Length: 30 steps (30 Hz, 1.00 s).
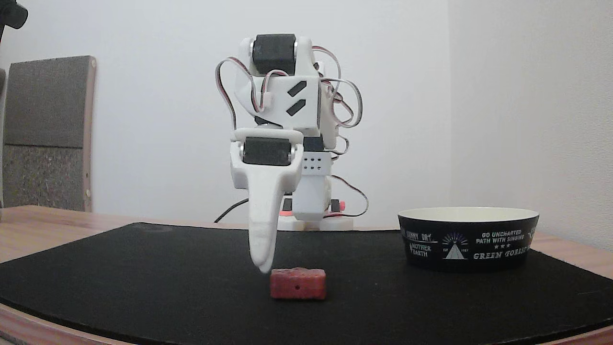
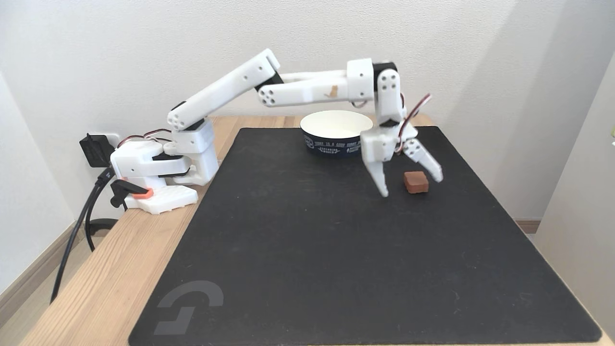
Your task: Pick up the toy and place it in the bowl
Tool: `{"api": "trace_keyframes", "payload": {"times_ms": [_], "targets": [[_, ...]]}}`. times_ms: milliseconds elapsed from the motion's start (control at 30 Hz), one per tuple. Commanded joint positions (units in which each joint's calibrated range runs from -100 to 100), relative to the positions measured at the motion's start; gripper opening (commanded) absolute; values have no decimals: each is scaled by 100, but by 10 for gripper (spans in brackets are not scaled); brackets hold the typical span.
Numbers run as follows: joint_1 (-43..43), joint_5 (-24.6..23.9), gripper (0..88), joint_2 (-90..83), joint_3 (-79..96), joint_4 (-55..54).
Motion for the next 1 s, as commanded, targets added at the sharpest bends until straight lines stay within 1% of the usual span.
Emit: {"api": "trace_keyframes", "payload": {"times_ms": [0, 400, 500, 600, 767, 833, 933, 967], "targets": [[-257, 10, 404, -47, -78, -114], [-232, -32, 401, -30, -78, -368], [-190, -147, 401, -22, -60, -377], [-190, -147, 400, -22, 3, -377], [-199, -147, 400, 295, -78, -360], [-199, -147, 373, 420, -78, -368], [-207, -147, 295, 428, -87, -377], [-207, -147, 256, 428, -87, -385]]}}
